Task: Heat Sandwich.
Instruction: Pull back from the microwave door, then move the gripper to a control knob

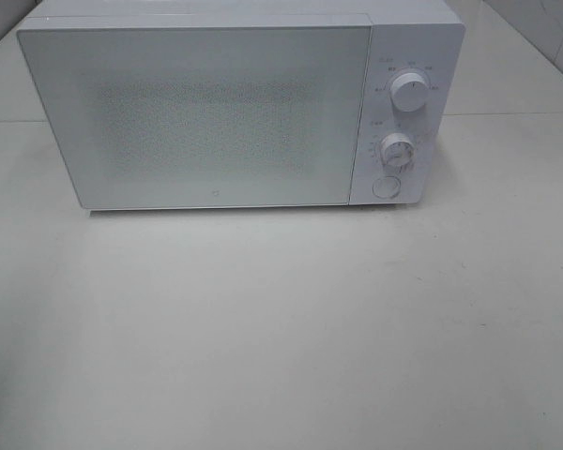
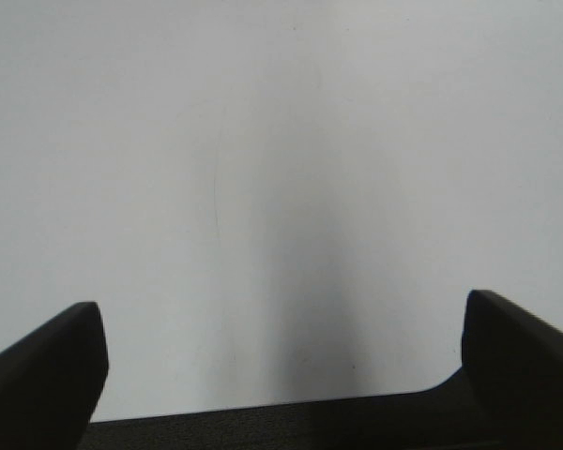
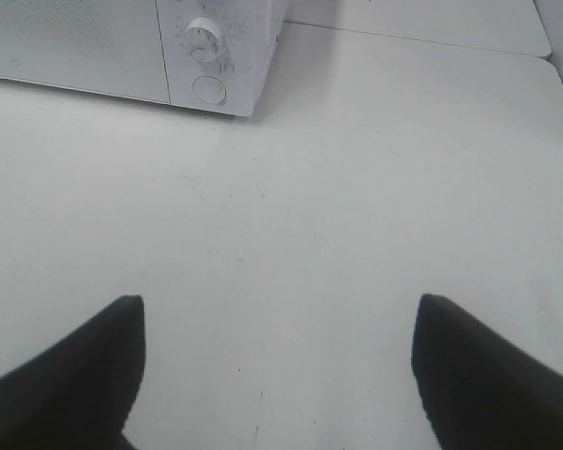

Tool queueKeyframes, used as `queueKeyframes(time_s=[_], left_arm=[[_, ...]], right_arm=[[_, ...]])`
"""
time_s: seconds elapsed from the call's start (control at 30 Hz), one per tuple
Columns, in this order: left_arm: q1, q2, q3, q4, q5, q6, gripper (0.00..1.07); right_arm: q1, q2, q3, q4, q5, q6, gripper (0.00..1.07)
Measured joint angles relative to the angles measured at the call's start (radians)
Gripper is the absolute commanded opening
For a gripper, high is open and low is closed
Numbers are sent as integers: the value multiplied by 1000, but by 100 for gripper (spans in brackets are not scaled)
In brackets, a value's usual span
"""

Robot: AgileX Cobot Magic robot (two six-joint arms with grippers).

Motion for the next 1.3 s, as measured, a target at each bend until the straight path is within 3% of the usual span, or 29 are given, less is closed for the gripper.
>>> queueKeyframes(time_s=[0.17,0.5,0.9,1.3], left_arm=[[0,-155,60,24,-2,-26,96],[0,-363,69,41,-17,-30,96],[0,-484,75,41,-21,-30,96],[0,-490,75,41,-21,-30,96]], right_arm=[[0,0,0,0,0,0,76],[0,0,0,0,0,0,76],[0,0,0,0,0,0,76],[0,0,0,0,0,0,76]])
